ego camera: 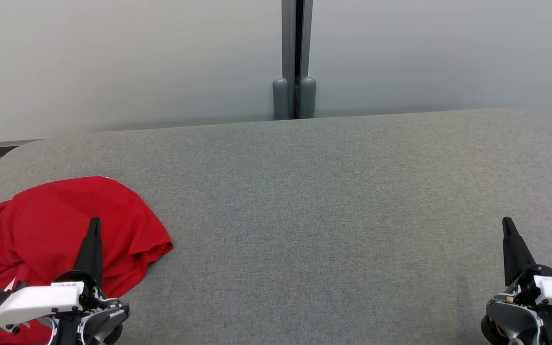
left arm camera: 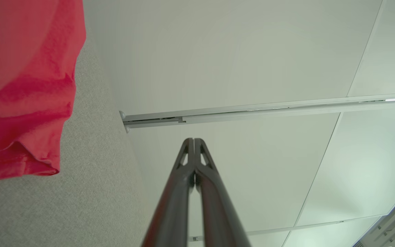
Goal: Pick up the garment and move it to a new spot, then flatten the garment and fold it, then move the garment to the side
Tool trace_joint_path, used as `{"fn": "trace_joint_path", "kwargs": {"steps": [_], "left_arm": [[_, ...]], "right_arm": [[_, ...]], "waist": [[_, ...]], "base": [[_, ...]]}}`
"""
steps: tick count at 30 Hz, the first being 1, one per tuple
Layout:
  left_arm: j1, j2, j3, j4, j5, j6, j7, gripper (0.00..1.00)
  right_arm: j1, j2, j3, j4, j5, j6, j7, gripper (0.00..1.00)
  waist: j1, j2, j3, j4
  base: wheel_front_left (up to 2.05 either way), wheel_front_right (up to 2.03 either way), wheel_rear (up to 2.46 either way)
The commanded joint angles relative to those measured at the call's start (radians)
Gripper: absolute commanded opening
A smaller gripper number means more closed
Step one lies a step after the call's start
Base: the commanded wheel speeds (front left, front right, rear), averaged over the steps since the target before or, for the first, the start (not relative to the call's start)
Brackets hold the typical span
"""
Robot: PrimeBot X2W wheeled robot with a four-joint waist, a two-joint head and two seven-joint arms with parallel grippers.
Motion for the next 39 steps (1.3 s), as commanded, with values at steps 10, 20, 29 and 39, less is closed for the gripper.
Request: {"fn": "trace_joint_path", "kwargs": {"steps": [10,20,29,39], "left_arm": [[-0.011,0.003,0.002,0.001,0.002,-0.004,0.001,0.00],[-0.011,0.003,0.002,0.001,0.002,-0.004,0.001,0.00],[-0.011,0.003,0.002,0.001,0.002,-0.004,0.001,0.00],[-0.011,0.003,0.002,0.001,0.002,-0.004,0.001,0.00]], "right_arm": [[-0.010,-0.005,0.001,0.000,0.004,0.000,0.001,0.00],[-0.010,-0.005,0.001,0.000,0.004,0.000,0.001,0.00],[-0.010,-0.005,0.001,0.000,0.004,0.000,0.001,0.00],[-0.010,-0.005,0.001,0.000,0.004,0.000,0.001,0.00]], "waist": [[0.0000,-0.0001,0.000,0.000],[0.0000,-0.0001,0.000,0.000],[0.0000,-0.0001,0.000,0.000],[0.0000,-0.0001,0.000,0.000]], "base": [[0.00,0.00,0.00],[0.00,0.00,0.00],[0.00,0.00,0.00],[0.00,0.00,0.00]]}}
